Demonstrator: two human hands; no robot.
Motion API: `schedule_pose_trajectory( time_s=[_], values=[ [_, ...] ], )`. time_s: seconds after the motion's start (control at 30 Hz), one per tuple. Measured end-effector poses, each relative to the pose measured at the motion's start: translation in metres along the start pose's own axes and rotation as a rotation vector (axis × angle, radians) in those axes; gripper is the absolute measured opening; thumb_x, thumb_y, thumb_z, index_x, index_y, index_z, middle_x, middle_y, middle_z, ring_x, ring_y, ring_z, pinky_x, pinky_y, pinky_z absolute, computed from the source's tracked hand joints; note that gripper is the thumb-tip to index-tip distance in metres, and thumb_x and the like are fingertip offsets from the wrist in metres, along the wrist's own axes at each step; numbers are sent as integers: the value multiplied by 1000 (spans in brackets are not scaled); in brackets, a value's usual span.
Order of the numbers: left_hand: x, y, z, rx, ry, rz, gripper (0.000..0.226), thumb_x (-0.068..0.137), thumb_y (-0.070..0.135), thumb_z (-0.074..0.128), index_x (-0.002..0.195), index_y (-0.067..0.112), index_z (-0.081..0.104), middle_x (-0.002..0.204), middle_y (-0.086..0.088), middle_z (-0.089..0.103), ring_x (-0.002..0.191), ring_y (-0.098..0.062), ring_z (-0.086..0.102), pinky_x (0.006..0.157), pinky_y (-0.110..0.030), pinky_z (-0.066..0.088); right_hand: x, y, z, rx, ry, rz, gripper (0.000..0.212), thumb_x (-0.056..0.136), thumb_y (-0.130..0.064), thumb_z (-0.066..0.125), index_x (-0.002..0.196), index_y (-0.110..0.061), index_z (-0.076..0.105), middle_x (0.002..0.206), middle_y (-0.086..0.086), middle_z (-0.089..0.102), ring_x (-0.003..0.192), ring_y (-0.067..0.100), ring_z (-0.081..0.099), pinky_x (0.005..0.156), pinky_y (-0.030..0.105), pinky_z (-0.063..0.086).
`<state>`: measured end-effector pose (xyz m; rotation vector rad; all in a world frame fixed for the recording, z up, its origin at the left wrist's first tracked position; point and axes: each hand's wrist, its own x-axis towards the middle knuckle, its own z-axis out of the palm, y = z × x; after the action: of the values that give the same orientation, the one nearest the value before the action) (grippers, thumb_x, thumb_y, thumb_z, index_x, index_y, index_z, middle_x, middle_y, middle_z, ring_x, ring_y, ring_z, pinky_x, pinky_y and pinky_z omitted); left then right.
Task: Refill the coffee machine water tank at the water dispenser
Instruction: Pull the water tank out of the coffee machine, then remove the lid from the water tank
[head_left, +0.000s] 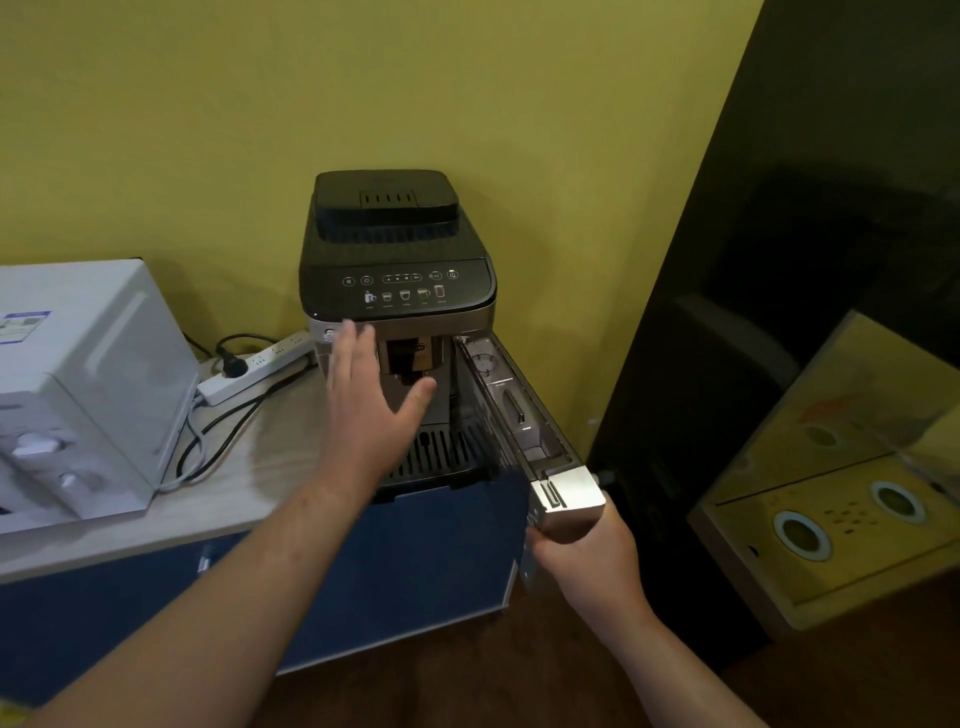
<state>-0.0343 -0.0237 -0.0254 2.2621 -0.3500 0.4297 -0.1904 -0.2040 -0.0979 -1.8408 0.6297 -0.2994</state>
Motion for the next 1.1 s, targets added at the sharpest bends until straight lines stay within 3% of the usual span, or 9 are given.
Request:
schedule_pose_trajectory(
  time_s=[0.13,0.3,0.5,0.63,0.73,0.83,0.93,1.0,1.1],
  values=[
    [-36,0,10,-101,-93,-23,71,93,39,57,152,15,26,163,-6,19,150,-19,13,120,-44,19,-20,-2,-25,-30,7,13,57,65,-18,88,98,-33,45,89,-17,54,85,7,57,57,11,43],
    [-58,-5,19,-265,-302,-209,62,89,31,66,145,18,42,150,-6,45,137,-21,41,110,-39,38,-43,5,-76,-20,-36,72,58,59,-11,90,103,-23,54,98,-2,64,93,15,60,71,28,51],
    [-50,-4,19,-676,-481,-481,74,83,-8,64,149,7,34,157,-14,34,144,-25,34,106,-34,39,-67,-9,-137,-50,-112,28,48,61,-5,87,88,-24,52,91,0,64,85,10,59,67,27,46],
    [-57,-8,12,-749,-664,-442,87,64,11,85,142,15,46,146,3,52,141,-22,39,111,-34,38,-78,-30,-164,-7,-243,4,76,37,-29,94,102,-33,56,104,-5,70,100,11,63,86,37,52],
    [-61,-11,-2,-831,-697,-435,82,44,20,95,119,17,62,111,2,74,116,-24,61,107,-41,44,-84,-51,-175,63,-376,-57,69,52,-6,90,104,-33,53,100,-10,72,98,6,66,74,22,54],
    [-64,-4,-25,-944,-713,-427,64,44,6,84,104,16,65,93,3,75,97,-20,66,94,-38,49,-84,-66,-180,104,-471,-111,80,44,-24,86,117,-26,54,108,-14,72,103,5,66,73,20,56],
    [-65,5,-44,-971,-688,-408,56,49,-4,77,101,8,60,100,-6,73,93,-24,66,83,-34,54,-82,-76,-179,104,-500,-137,102,37,-43,93,128,-21,51,120,-4,68,113,15,63,84,29,56],
    [-66,8,-54,-982,-636,-415,50,48,-4,77,94,8,60,100,-8,71,89,-24,66,81,-34,55,-82,-84,-178,120,-531,-145,104,32,-54,92,123,-26,51,116,-12,70,109,8,65,79,22,55],
    [-71,11,-68,-977,-609,-411,76,20,24,99,88,12,67,92,-3,77,89,-21,70,84,-37,53,-78,-90,-178,98,-570,-154,106,27,-59,90,121,-29,49,108,-24,70,101,-4,65,73,12,52]
  ],
)
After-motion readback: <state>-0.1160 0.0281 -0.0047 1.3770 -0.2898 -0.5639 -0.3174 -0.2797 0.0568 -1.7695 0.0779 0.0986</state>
